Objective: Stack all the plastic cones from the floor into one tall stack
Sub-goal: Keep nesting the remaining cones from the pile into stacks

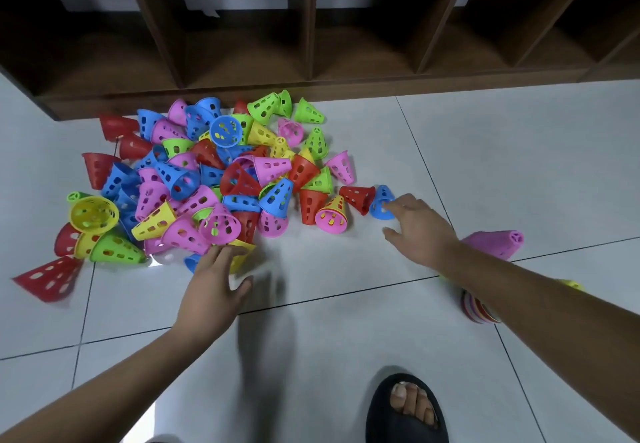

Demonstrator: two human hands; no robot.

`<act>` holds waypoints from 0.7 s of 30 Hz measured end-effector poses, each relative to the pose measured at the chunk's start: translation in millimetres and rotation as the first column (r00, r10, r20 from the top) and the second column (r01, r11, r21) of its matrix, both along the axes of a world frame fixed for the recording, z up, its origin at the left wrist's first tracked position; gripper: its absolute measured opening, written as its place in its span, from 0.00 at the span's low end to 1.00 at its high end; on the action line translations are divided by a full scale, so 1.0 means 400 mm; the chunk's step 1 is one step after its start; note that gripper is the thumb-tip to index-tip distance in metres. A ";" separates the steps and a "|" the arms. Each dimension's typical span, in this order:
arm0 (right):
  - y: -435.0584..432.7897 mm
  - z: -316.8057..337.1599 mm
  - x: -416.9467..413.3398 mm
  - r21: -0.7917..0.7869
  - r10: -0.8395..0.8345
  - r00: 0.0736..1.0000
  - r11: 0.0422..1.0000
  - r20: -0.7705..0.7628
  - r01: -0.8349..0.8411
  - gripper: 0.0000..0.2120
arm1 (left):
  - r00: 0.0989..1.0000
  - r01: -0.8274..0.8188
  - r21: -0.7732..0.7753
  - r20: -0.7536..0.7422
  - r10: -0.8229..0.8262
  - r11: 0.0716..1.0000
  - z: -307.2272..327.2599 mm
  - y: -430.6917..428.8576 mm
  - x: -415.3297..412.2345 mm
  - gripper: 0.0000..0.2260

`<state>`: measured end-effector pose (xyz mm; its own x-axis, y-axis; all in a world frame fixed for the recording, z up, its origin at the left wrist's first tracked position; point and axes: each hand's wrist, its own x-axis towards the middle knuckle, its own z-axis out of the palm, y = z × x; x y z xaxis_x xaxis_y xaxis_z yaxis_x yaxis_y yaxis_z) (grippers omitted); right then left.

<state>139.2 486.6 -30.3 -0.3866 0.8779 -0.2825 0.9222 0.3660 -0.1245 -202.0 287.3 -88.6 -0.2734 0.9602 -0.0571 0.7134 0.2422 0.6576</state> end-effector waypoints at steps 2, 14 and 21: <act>0.033 -0.030 -0.016 -0.014 -0.057 0.997 0.998 -0.058 0.057 0.25 | 0.997 0.005 -0.004 -0.071 -0.006 1.000 -0.010 -0.003 -0.011 0.26; 0.028 -0.156 -0.026 -0.141 -0.217 0.965 0.970 -0.146 0.197 0.12 | 0.933 0.174 -0.099 -0.303 -0.196 0.980 -0.069 0.000 -0.027 0.27; -0.103 -0.162 -0.058 -0.289 -0.350 0.918 0.913 -0.188 0.289 0.36 | 0.883 0.257 -0.112 -0.376 -0.280 0.960 -0.050 0.062 -0.008 0.38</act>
